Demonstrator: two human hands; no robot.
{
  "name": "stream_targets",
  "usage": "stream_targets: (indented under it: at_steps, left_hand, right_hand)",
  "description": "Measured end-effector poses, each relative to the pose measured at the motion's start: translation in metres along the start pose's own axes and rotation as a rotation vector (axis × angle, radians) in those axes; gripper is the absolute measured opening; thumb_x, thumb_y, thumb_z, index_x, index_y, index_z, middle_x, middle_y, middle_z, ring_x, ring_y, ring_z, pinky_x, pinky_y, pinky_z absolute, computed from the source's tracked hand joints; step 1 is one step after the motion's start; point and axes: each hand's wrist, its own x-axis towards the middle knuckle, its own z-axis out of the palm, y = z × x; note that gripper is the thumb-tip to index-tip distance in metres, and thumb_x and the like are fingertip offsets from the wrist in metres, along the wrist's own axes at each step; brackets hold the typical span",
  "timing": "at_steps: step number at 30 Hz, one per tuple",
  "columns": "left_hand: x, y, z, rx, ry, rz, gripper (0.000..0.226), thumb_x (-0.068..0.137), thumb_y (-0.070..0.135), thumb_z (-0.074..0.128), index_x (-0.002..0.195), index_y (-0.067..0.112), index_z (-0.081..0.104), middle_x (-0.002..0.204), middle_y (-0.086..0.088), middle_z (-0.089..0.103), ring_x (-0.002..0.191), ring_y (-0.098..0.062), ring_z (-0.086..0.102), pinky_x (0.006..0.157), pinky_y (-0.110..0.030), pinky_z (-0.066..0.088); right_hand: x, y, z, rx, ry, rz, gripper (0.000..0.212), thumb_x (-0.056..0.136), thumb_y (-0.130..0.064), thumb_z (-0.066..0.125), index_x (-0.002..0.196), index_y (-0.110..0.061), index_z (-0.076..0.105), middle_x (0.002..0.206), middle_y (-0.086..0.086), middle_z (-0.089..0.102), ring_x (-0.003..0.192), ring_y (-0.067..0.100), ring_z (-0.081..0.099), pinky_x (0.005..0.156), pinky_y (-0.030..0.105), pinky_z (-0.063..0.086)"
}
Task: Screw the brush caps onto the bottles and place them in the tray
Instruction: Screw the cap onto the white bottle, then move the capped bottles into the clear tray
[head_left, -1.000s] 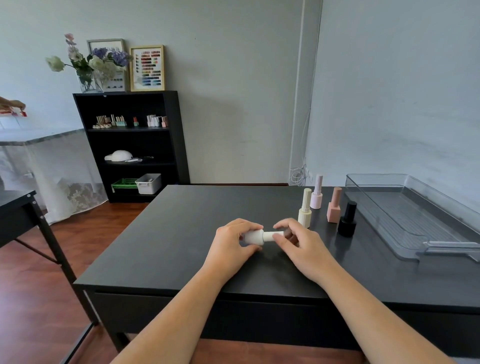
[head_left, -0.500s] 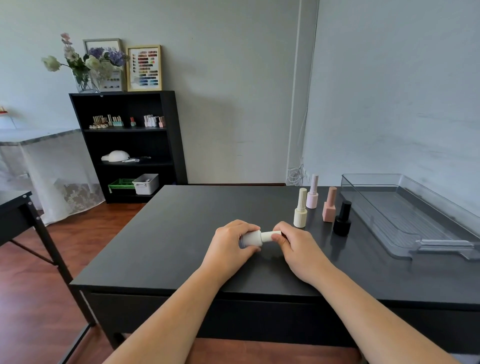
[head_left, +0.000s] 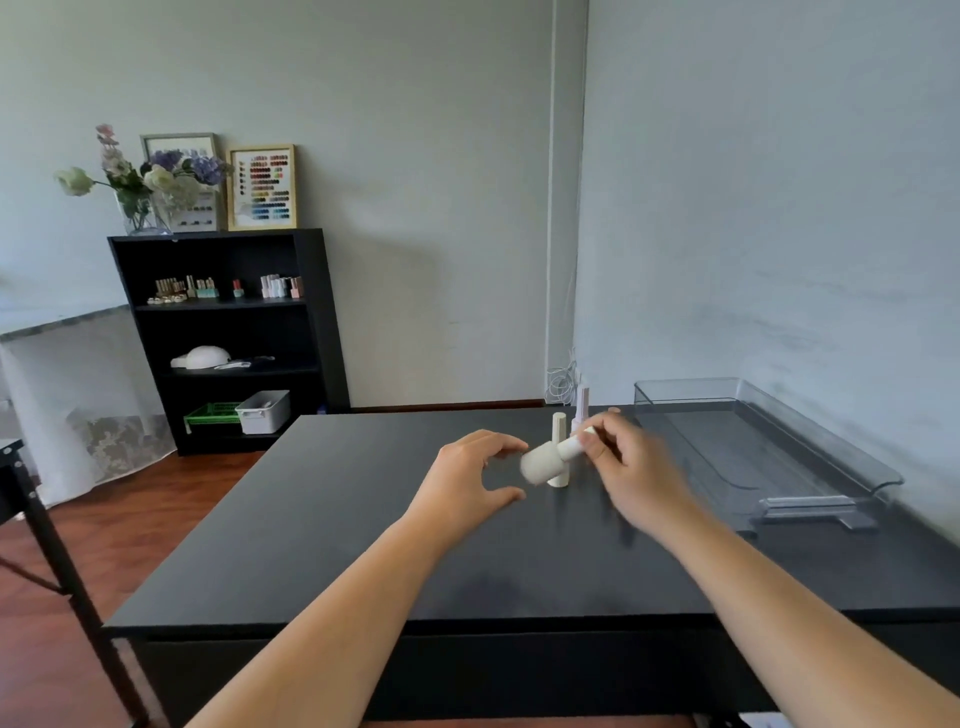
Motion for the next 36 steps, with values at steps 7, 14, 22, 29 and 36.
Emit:
stream_targets:
  at_steps: [7,14,22,29,36]
  left_hand:
    - [0.037,0.033,0.022,0.034,-0.016,0.071,0.040,0.076,0.023,0.073,0.114,0.022,0.062,0.103,0.007,0.063,0.094,-0.002,0.054,0.083,-0.009,0.040]
    - [0.084,0.074,0.073,0.095,-0.136,0.029,0.041,0.079,0.026,0.070,0.117,0.016,0.059,0.113,-0.001,0.061,0.104,-0.016,0.057,0.084,-0.025,0.043]
    - [0.108,0.072,0.110,0.186,-0.206,-0.063,0.029,0.084,0.021,0.065,0.111,0.013,0.062,0.110,-0.005,0.064,0.103,-0.023,0.058,0.092,-0.035,0.046]
    - [0.138,0.078,0.095,0.046,-0.100,0.006,0.016,0.079,0.018,0.071,0.094,0.013,0.069,0.081,0.001,0.067,0.074,-0.012,0.062,0.073,-0.019,0.049]
    - [0.220,0.104,0.105,-0.002,-0.018,0.042,0.012,0.079,0.017,0.071,0.090,0.017,0.070,0.071,0.010,0.061,0.067,-0.005,0.058,0.061,-0.012,0.042]
  right_hand:
    - [0.015,0.012,-0.082,-0.182,0.123,0.037,0.014,0.094,-0.023,0.052,0.083,-0.018,0.059,0.059,-0.007,0.052,0.055,0.009,0.044,0.050,0.016,0.032]
    - [0.023,0.039,-0.133,-0.248,0.126,0.081,0.014,0.093,-0.022,0.054,0.082,-0.016,0.061,0.062,-0.001,0.052,0.053,0.010,0.040,0.048,0.017,0.031]
    - [0.033,0.075,-0.157,-0.251,0.116,0.103,0.013,0.091,-0.023,0.055,0.080,-0.022,0.061,0.067,0.000,0.058,0.054,0.008,0.043,0.053,0.010,0.037]
    - [0.052,0.098,-0.168,-0.281,0.049,0.128,0.015,0.092,-0.026,0.054,0.080,-0.020,0.060,0.064,-0.002,0.055,0.052,0.009,0.040,0.048,0.017,0.031]
    - [0.107,0.125,-0.195,-0.374,0.043,0.184,0.016,0.092,-0.025,0.052,0.087,-0.015,0.063,0.074,-0.001,0.058,0.056,0.009,0.044,0.052,0.022,0.031]
